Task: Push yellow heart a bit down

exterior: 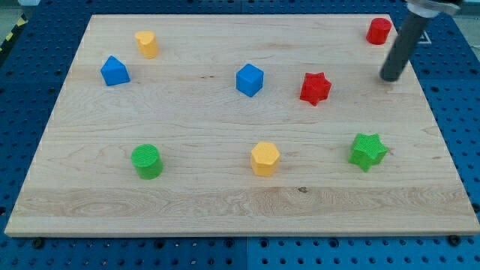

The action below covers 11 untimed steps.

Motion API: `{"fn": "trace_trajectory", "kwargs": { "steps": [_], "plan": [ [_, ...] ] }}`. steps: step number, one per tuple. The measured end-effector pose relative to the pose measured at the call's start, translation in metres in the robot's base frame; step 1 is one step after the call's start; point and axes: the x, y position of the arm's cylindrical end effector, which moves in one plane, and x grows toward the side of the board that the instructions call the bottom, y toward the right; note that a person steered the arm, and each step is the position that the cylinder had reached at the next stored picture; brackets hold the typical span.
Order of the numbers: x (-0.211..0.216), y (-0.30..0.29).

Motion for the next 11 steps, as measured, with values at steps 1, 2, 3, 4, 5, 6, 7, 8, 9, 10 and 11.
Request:
{"fn": "trace_trajectory", "kwargs": {
  "steps": [1, 2, 3, 4, 5, 6, 7, 8, 9, 10, 11],
  "plan": [
    [-0.009, -0.043],
    [-0.048, -0.094],
    [-0.083, -0.154],
    [-0.123, -0.231],
    [-0.156, -0.319],
    [-0.163, -0.402],
    [-0.159, -0.449],
    [-0.135, -0.451],
    [-0.119, -0.45],
    [-0.088, -0.433],
    [-0.068, -0.426]
  ]
}}
